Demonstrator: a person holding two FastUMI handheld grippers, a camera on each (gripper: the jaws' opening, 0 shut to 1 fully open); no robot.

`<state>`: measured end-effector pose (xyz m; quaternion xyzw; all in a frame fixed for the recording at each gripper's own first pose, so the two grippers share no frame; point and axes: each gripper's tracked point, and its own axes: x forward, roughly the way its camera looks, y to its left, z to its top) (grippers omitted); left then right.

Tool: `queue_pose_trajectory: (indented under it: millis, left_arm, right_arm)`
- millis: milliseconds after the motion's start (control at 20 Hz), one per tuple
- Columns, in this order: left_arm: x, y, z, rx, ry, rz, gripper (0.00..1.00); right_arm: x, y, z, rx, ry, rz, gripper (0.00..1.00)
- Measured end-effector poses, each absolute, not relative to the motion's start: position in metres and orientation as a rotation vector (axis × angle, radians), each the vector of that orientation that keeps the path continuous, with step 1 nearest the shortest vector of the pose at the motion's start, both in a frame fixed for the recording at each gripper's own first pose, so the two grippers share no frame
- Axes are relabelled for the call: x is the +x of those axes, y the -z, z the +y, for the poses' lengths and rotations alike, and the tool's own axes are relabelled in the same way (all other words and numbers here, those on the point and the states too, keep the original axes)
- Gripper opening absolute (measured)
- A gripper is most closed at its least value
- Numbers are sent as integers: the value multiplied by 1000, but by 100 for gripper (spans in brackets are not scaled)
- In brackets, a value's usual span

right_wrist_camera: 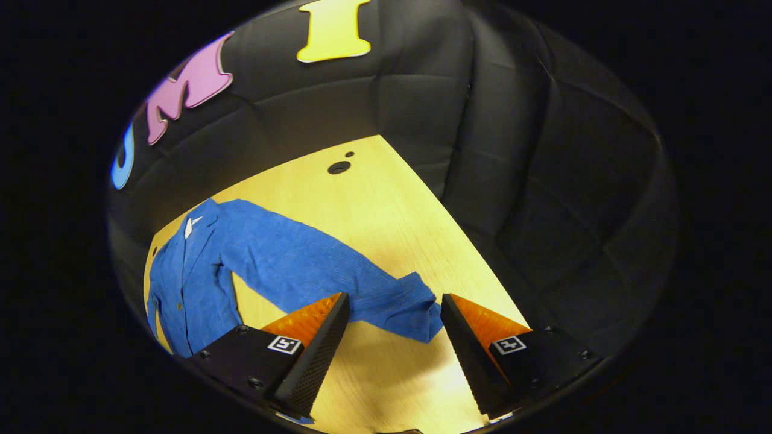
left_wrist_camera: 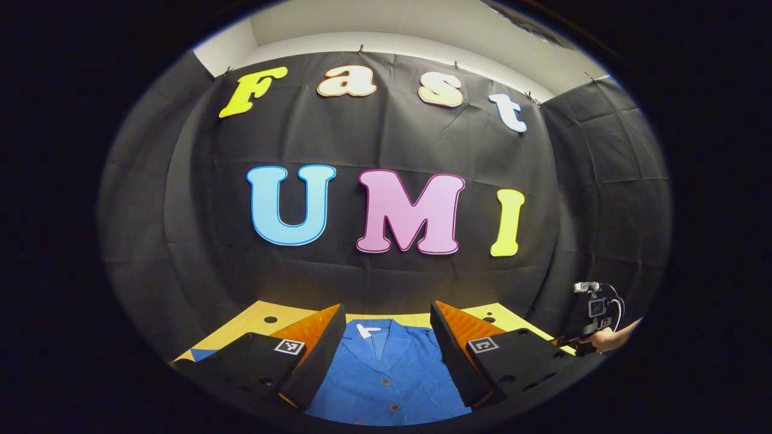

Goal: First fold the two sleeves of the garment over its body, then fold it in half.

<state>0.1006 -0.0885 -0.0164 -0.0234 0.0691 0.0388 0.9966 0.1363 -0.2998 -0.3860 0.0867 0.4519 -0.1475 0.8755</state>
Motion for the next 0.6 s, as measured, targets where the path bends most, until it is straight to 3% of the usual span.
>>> queue_pose_trajectory:
  millis: [350, 400, 450, 600]
  left_arm:
    - [121, 18, -110, -21, -50, 158, 80]
    - [124, 19, -112, -20, -47, 160, 80]
    - [127, 19, -113, -20, -46, 160, 80]
    - [133, 18, -114, -5, -52, 165, 80]
  right_arm:
    - [134, 426, -306, 240, 360, 1049, 99]
    - [142, 428, -307, 225, 366, 1015, 85]
    - [136, 430, -306, 211, 360, 1052, 100]
    - [136, 430, -307, 202, 351, 1057, 93]
